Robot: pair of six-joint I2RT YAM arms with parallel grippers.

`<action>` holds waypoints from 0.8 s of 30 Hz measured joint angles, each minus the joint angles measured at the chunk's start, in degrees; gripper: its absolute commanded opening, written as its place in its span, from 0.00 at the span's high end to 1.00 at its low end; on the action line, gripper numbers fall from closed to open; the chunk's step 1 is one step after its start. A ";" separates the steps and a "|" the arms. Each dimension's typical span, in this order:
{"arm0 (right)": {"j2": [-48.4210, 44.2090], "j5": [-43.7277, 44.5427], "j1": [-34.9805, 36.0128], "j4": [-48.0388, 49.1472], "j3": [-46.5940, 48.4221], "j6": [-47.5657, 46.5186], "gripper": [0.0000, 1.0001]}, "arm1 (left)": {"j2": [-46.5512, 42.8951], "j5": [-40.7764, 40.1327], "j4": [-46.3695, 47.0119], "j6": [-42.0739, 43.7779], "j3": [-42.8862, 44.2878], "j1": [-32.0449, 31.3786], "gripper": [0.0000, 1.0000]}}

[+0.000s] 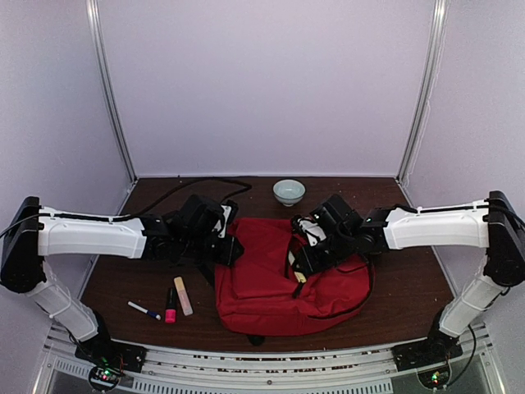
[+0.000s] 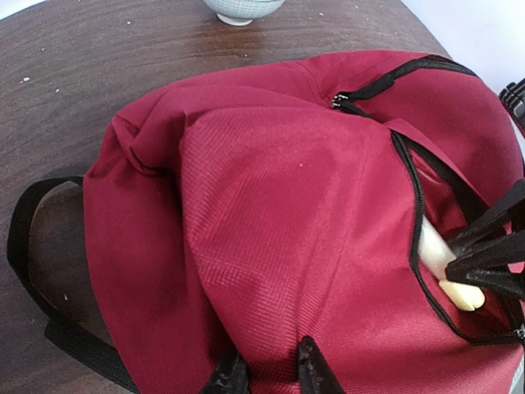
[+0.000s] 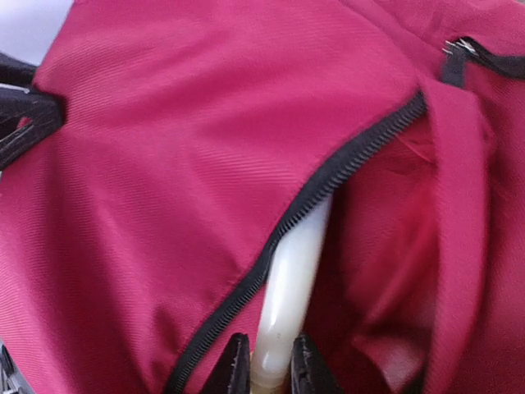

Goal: Pack the student bag
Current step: Place the pen in the lower front pocket of the bag.

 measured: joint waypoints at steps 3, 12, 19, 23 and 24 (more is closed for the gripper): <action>2.51 -3.23 0.37 2.58 1.51 0.98 0.84 | -0.17 -0.15 0.07 0.02 -0.37 0.13 0.79; 7.54 -12.85 0.28 10.78 4.24 6.12 0.83 | -2.93 -1.22 0.15 1.11 -2.36 0.31 0.69; 7.54 -18.49 0.39 20.37 4.22 11.54 0.67 | -6.84 -2.86 -0.15 2.69 -3.93 0.31 0.59; 7.41 -17.77 0.31 21.68 4.04 12.44 0.56 | -9.77 -4.59 -1.40 3.52 -4.13 0.37 0.44; 7.19 -16.76 0.17 20.68 3.89 11.98 0.54 | -10.73 -5.18 -1.90 3.76 -4.17 0.42 0.38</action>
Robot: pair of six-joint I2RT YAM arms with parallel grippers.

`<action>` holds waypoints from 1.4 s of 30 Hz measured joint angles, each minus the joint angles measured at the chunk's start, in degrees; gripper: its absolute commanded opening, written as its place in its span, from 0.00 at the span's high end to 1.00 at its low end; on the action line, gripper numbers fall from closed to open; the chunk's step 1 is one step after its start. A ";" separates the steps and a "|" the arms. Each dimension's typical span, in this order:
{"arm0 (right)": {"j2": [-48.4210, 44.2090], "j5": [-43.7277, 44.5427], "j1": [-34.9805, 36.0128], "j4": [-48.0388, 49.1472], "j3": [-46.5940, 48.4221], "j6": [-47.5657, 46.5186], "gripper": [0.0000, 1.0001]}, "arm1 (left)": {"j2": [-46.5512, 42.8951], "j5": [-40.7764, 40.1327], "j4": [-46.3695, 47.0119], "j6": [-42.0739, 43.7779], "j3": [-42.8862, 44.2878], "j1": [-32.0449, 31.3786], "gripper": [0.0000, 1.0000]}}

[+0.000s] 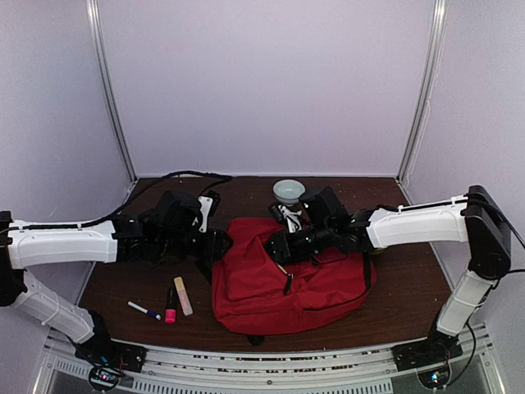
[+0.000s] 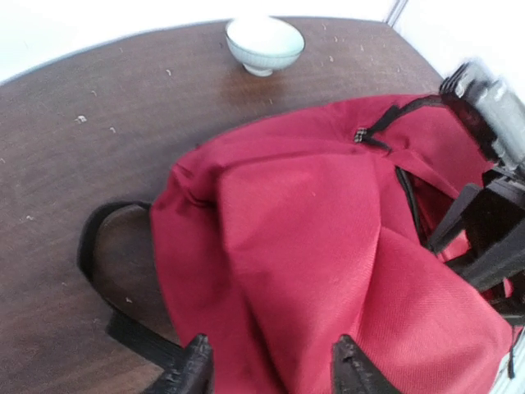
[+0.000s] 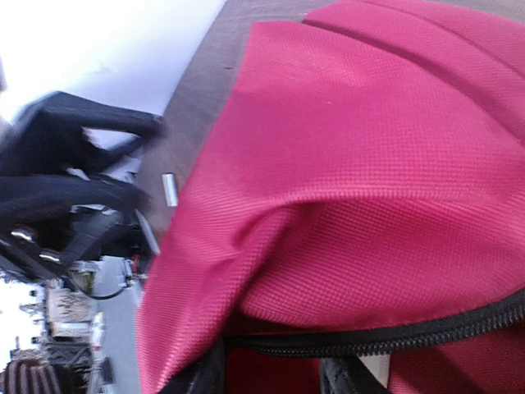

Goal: Pack the student bag
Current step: Place the pen in the lower front pocket of the bag, then pick up the pen at the center of the board.

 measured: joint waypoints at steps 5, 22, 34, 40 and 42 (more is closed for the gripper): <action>-4.83 9.33 -0.33 -10.54 -0.26 -6.54 0.49 | -4.96 -1.86 -3.85 -1.60 -0.28 1.46 0.18; -18.69 26.27 -0.35 -24.44 1.99 -18.62 0.48 | -9.38 -1.95 -31.61 -30.18 -12.04 -0.07 0.52; -18.69 26.43 -0.37 -24.48 -1.03 -19.89 0.48 | -2.38 -0.28 -28.59 -34.16 -16.68 -0.76 0.48; -18.69 26.71 -0.37 -24.39 -1.18 -20.39 0.48 | 0.96 -0.20 -25.86 -32.33 -15.32 0.37 0.68; -18.69 26.75 -0.37 -24.37 -1.40 -20.44 0.48 | 1.53 -0.44 -25.24 -31.87 -14.97 0.50 0.74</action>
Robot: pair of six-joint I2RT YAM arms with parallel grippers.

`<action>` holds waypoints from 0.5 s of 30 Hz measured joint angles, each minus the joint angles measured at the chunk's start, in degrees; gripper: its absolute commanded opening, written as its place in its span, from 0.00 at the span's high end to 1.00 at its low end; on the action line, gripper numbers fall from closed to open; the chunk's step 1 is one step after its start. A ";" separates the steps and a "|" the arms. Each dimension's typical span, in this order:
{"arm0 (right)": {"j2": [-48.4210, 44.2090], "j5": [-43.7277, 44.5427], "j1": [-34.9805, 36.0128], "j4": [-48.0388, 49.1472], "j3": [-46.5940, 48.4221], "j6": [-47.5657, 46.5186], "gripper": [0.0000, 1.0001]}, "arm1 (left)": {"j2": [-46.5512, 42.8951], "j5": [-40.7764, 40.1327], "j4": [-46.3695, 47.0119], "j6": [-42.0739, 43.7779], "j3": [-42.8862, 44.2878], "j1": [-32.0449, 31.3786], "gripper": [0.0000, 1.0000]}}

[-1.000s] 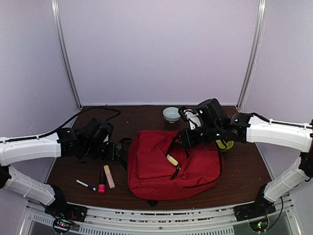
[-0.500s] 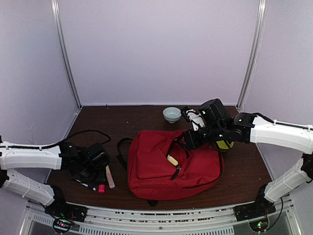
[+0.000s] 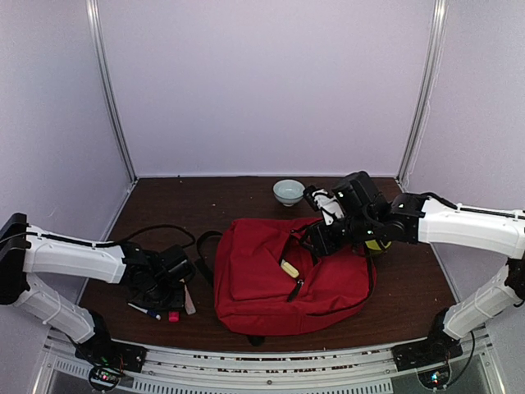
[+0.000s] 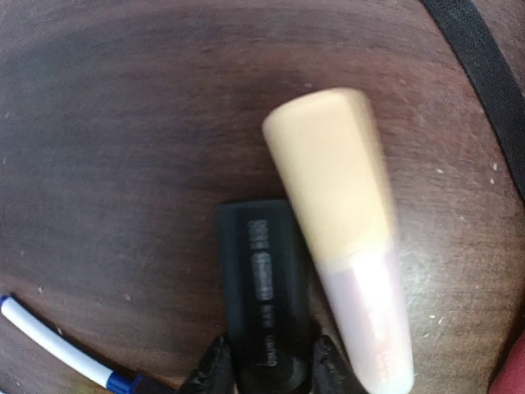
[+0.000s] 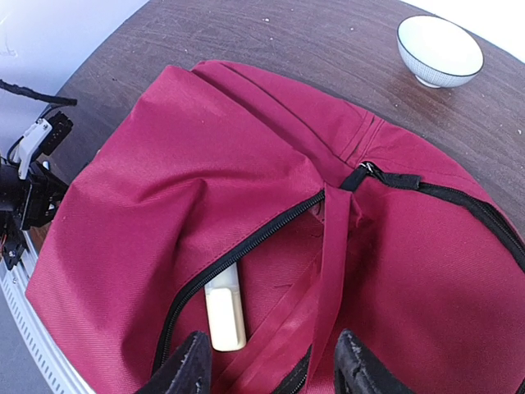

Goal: Pack the student bag
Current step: Pick up the pen at the center of the board.

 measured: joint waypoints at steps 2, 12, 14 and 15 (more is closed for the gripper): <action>0.00 0.17 0.00 -0.02 -0.13 -0.02 0.48 | -0.02 -0.07 0.24 0.37 0.07 0.09 0.77; -1.27 0.61 -0.02 -0.04 -0.15 -0.09 0.48 | -5.07 -3.78 -3.78 0.55 4.46 0.13 0.90; -1.95 0.61 -0.09 -0.11 -0.13 -0.13 0.48 | -7.13 -5.35 -5.16 0.57 6.36 0.13 0.91; -2.47 0.59 -0.13 -0.11 -0.13 -0.28 0.48 | -8.70 -6.54 -5.77 0.70 7.17 0.04 0.90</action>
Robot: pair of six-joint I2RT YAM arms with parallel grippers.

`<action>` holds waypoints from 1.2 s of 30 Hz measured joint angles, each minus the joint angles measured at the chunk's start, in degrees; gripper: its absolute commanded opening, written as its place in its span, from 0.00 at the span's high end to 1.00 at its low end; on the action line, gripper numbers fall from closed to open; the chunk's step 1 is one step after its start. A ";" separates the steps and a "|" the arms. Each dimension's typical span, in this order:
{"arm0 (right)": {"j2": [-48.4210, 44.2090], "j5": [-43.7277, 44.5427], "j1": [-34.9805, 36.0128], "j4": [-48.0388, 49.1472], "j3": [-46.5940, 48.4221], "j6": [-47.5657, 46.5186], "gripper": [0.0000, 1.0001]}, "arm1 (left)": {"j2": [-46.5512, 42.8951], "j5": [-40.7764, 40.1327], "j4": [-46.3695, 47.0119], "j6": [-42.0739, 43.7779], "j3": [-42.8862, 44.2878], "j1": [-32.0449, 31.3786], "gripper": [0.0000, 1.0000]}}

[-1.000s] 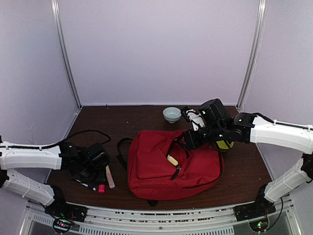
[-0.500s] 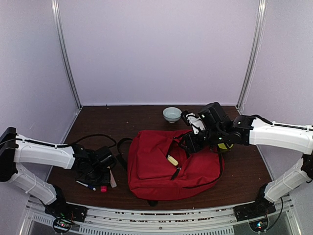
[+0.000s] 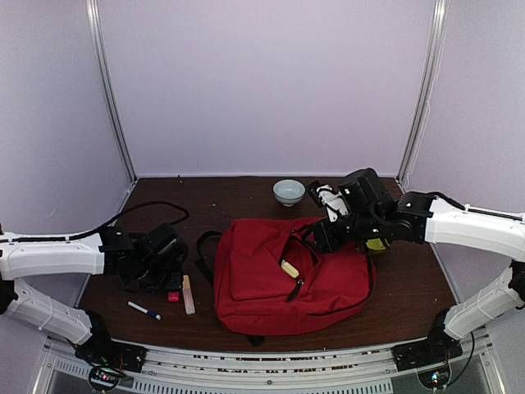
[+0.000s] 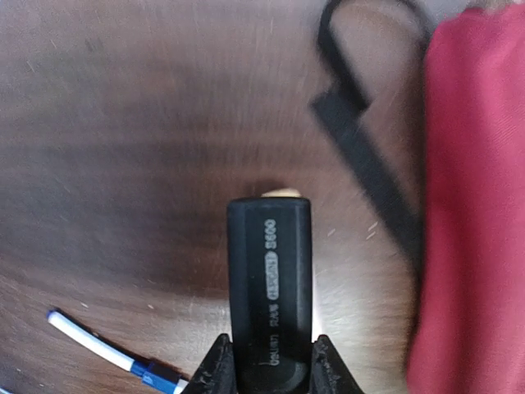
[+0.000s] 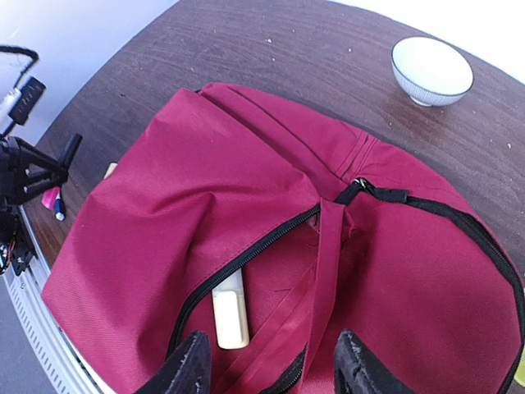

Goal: Pack the student bag
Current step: Pick up the pen at the center of the board, then pass from the left arm to the right

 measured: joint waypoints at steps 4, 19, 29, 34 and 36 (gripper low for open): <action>-2.36 -2.67 -0.39 0.55 0.00 -1.11 0.48 | -6.93 -4.46 -0.31 3.39 1.92 -1.95 0.89; -4.04 -22.12 3.98 23.30 2.86 6.47 0.41 | -1.36 -15.34 28.70 40.46 17.22 -18.80 0.87; 2.71 -21.11 5.60 28.55 6.36 10.75 0.46 | 3.15 -15.65 34.07 48.50 19.43 -20.02 0.87; 6.78 -20.98 5.60 29.31 9.68 12.52 0.58 | 3.15 -15.41 35.15 49.40 19.45 -20.22 0.87; 7.52 -20.96 5.62 29.55 10.60 12.81 0.70 | 3.15 -15.30 35.60 49.57 19.45 -20.22 0.87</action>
